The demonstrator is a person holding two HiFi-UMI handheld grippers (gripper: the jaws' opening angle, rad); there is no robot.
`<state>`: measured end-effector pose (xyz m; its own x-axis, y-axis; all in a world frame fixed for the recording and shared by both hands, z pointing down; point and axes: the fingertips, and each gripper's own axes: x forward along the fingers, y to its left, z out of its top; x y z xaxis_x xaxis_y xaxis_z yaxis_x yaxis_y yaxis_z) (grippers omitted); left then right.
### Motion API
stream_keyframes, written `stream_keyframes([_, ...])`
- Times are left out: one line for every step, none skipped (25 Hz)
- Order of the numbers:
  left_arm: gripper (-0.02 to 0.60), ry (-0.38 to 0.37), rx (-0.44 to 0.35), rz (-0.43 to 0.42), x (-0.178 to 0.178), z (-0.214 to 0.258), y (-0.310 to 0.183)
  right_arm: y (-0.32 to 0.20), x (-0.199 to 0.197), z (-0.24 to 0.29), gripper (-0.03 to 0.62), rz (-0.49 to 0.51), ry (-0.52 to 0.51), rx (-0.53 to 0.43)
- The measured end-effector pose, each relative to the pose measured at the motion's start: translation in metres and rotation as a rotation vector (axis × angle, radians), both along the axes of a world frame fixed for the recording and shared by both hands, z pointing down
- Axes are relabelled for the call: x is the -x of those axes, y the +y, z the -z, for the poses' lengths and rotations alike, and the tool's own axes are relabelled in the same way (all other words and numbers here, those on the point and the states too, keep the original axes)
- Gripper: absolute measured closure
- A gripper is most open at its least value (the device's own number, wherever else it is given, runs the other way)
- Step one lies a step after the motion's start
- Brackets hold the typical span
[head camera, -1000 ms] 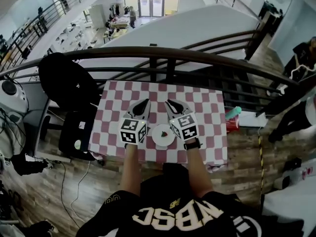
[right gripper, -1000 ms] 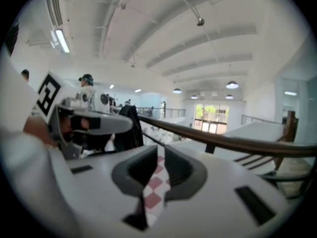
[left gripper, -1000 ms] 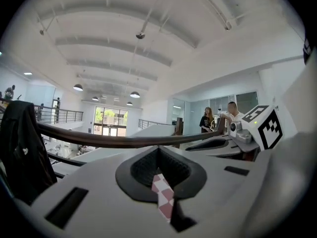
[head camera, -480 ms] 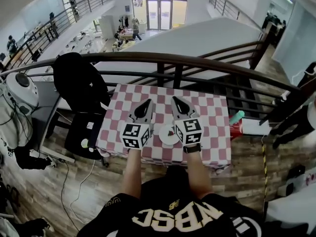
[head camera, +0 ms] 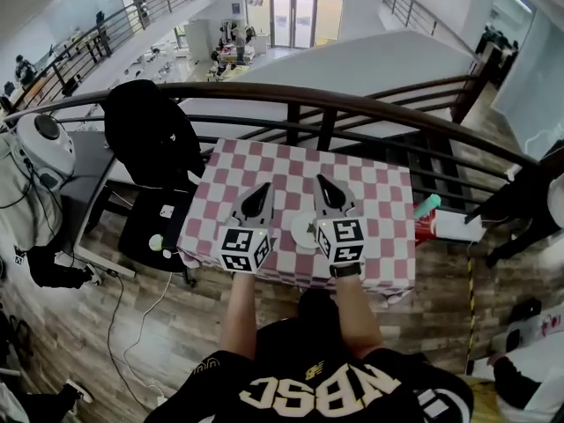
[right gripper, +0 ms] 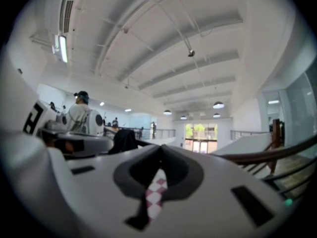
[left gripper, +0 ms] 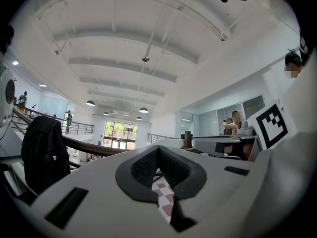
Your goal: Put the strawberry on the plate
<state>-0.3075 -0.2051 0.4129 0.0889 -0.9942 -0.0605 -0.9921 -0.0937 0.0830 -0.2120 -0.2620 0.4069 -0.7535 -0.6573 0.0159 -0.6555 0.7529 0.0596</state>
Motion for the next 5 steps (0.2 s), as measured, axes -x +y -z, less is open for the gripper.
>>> stream_keyframes([0.568, 0.008, 0.002, 0.005, 0.007, -0.003, 0.005, 0.005, 0.006, -0.004, 0.576, 0.001, 0.009, 0.003])
stream_keyframes([0.568, 0.014, 0.005, 0.009, 0.014, -0.007, 0.01, 0.01, 0.012, -0.007, 0.576, 0.002, 0.017, 0.005])
stream_keyframes([0.568, 0.02, 0.01, 0.013, 0.02, -0.011, 0.014, 0.014, 0.017, -0.011, 0.576, 0.001, 0.024, 0.007])
stream_keyframes([0.568, 0.026, 0.015, 0.018, 0.026, -0.015, 0.018, 0.018, 0.022, -0.015, 0.576, 0.001, 0.031, 0.008])
stream_keyframes([0.568, 0.032, 0.02, 0.023, 0.031, -0.02, 0.022, 0.022, 0.026, -0.019, 0.576, 0.0, 0.038, 0.01])
